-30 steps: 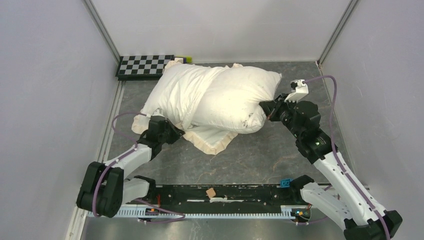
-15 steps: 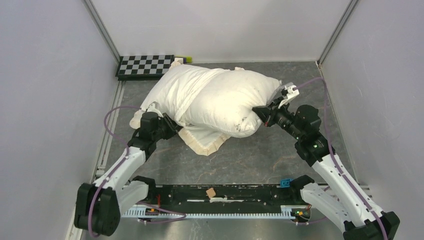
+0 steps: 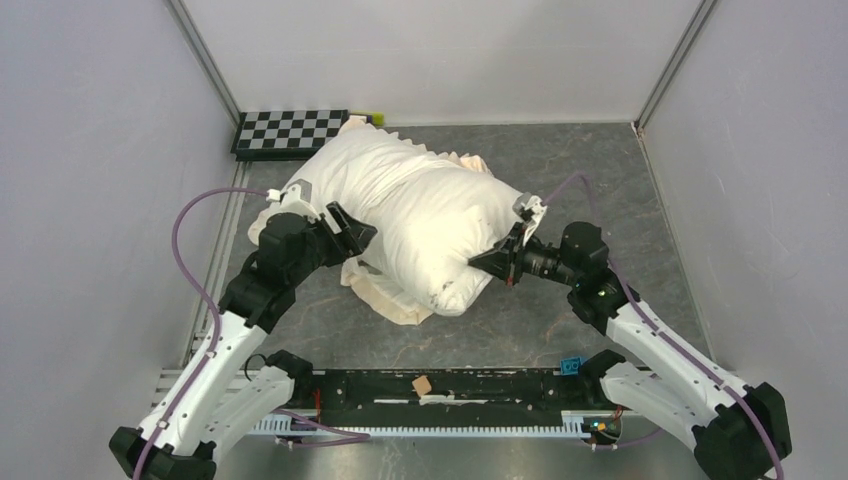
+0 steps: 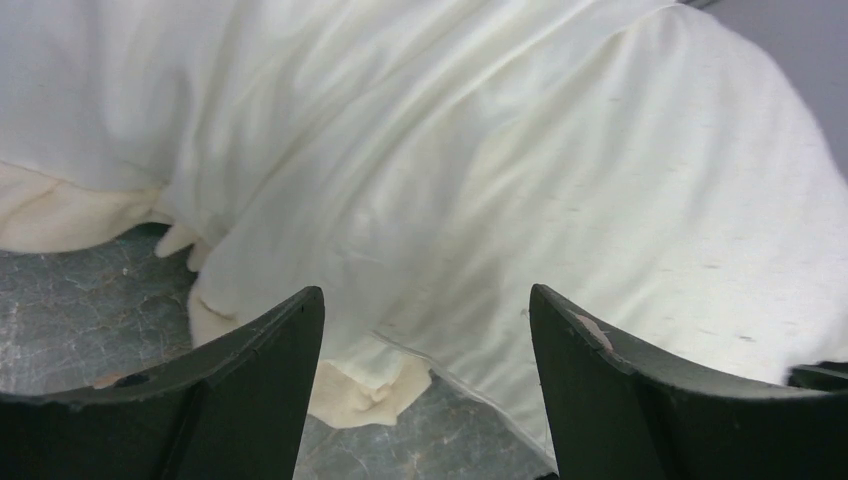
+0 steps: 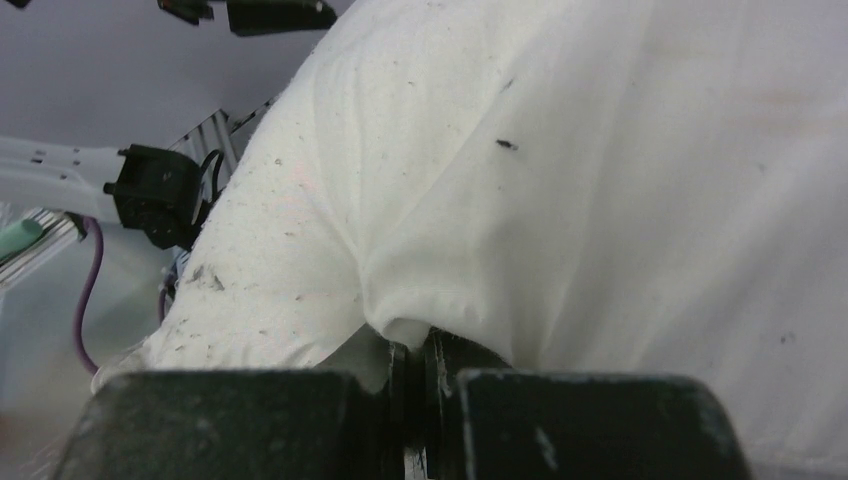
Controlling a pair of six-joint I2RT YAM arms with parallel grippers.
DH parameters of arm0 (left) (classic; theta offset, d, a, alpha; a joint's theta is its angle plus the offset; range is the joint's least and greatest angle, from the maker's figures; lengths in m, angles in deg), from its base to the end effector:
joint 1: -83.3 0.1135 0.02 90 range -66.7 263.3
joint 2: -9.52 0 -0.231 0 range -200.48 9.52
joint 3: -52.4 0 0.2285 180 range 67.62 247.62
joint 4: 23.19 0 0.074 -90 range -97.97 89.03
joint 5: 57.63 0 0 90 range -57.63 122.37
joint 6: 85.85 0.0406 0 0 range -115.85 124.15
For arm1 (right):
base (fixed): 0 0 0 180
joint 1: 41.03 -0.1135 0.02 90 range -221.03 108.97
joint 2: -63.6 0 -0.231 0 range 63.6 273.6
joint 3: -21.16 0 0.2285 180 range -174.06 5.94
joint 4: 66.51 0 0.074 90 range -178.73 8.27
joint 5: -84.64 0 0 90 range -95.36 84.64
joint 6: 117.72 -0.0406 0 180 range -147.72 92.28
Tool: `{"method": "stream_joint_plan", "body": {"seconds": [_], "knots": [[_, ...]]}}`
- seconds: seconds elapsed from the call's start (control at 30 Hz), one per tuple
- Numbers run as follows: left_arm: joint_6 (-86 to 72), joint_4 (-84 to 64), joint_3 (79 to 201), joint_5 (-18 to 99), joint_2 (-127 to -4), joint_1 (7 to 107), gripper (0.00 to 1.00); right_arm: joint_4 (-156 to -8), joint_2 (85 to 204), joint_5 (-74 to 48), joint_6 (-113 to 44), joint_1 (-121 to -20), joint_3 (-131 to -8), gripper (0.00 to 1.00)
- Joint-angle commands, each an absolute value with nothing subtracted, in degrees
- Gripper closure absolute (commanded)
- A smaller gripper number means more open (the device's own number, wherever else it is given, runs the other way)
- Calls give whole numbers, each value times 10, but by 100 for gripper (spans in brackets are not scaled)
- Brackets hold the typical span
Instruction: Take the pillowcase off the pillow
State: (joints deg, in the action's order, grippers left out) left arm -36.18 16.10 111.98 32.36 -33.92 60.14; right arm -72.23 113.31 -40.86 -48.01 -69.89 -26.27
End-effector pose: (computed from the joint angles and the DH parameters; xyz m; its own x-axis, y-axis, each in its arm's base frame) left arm 0.1629 -0.0697 0.2908 -0.5300 -0.4772 -0.7010 0.0658 0.8010 -0.5950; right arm 0.1681 0.1196 0.2657 -0.4252 0.0880 -0.9008 -0.7987 0.4317 0.4192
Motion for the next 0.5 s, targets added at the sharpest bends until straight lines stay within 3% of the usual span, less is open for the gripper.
{"method": "stream_joint_plan", "body": {"seconds": [0.0, 0.1, 0.2, 0.3, 0.4, 0.47], "knots": [[-346, 236, 1185, 317, -342, 574, 18, -662, 1162, -412, -449, -770, -271, 99], [-339, 249, 1200, 312, -346, 561, 16, -667, 1193, -405, -433, -822, -286, 95], [-335, 260, 1204, 312, -350, 554, 0, -706, 1221, -420, -394, -855, -312, 75], [-320, 285, 1209, 307, -364, 547, 0, -765, 1229, -386, -357, -859, -332, 58], [-309, 315, 1215, 286, -376, 539, 0, -814, 1207, -271, -340, -859, -335, 35], [-305, 327, 1215, 271, -373, 535, 0, -844, 1191, -203, -330, -858, -337, 27]]}}
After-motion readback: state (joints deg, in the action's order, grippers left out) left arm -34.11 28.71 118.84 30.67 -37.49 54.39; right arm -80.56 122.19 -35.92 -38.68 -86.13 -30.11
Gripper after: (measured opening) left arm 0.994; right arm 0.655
